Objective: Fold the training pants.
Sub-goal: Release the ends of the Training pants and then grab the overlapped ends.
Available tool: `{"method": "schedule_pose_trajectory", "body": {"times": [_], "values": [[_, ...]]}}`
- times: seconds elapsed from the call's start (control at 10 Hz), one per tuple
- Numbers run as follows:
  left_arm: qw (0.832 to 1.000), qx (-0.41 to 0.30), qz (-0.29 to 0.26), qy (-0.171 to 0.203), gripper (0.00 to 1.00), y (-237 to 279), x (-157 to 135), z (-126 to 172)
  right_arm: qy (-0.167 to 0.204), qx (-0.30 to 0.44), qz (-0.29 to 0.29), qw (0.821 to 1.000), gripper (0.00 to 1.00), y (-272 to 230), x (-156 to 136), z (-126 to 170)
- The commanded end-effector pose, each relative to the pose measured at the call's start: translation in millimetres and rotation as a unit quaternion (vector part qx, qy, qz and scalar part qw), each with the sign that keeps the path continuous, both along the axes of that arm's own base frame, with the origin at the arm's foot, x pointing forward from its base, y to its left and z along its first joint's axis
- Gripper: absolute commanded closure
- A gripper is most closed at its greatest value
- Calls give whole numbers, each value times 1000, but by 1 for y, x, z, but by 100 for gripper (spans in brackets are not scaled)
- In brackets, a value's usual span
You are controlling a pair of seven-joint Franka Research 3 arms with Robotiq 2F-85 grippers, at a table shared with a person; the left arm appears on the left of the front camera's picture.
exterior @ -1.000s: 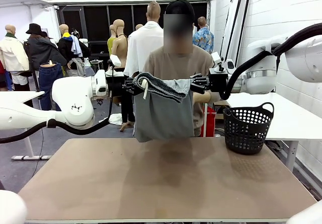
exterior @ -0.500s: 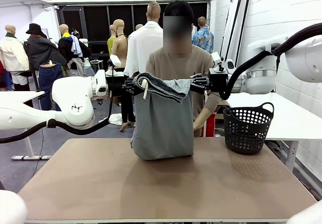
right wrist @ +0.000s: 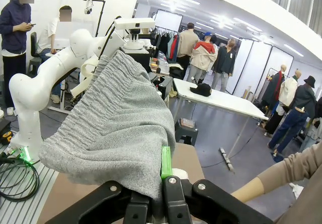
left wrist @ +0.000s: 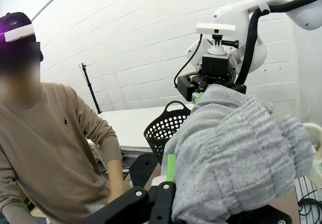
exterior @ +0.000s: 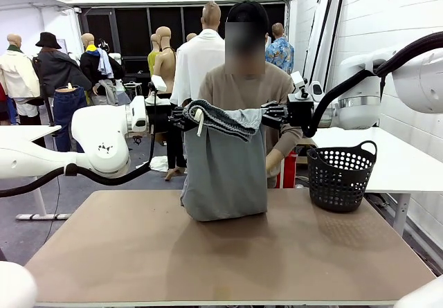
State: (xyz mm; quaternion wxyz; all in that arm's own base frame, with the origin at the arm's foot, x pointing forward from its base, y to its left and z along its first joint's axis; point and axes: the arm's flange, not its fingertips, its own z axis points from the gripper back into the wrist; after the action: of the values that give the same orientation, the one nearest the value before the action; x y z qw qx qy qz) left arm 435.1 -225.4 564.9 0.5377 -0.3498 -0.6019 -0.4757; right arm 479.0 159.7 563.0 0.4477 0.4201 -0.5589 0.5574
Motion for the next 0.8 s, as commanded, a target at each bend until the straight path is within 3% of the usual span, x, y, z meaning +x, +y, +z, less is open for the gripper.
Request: {"method": "schedule_pose_trajectory", "body": {"times": [0.0, 0.7], "values": [[1000, -5, 10, -1, 100, -2, -1, 1, 0, 2, 0, 1000, 100, 0, -1, 2], [1000, -5, 10, -1, 100, -2, -1, 1, 0, 2, 0, 1000, 100, 0, -1, 2]]}}
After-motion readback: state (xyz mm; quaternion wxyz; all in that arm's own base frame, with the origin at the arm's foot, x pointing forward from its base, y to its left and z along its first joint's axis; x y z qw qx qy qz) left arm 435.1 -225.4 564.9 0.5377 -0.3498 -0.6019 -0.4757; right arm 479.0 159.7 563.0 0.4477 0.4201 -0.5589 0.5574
